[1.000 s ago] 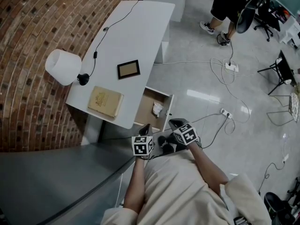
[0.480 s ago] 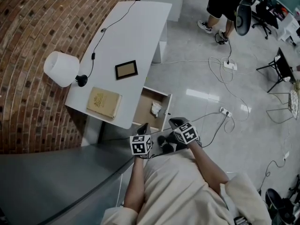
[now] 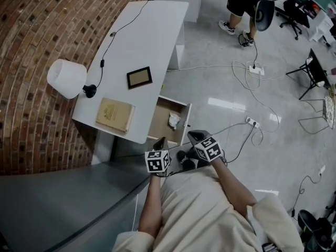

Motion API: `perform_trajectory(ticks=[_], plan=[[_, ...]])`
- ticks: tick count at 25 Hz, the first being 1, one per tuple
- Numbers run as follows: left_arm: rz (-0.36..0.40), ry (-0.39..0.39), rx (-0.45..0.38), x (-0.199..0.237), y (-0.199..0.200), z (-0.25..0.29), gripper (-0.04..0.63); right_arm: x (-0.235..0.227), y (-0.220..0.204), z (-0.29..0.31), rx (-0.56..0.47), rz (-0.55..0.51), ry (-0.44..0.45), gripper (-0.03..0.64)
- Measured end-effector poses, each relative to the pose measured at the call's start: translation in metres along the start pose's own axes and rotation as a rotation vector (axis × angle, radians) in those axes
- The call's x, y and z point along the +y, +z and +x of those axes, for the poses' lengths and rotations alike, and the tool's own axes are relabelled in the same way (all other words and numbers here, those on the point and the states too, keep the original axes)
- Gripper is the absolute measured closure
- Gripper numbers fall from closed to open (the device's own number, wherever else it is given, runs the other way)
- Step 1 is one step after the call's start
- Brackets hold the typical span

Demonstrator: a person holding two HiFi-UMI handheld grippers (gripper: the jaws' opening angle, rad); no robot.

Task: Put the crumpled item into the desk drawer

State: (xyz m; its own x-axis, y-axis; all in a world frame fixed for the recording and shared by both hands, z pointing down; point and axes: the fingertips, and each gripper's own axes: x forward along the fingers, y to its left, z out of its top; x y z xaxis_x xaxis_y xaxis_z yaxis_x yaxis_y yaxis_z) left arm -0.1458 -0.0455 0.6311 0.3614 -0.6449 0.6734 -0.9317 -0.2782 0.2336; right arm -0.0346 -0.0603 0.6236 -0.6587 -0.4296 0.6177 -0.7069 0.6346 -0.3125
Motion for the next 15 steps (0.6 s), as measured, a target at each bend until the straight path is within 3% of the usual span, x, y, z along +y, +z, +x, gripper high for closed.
perform_trajectory(ticks=[15], plan=[[0.024,0.007,-0.022,0.0064,0.0072,-0.0034,0.578,0.0057,0.0082,0.0034,-0.03,0.019,0.014,0.591]])
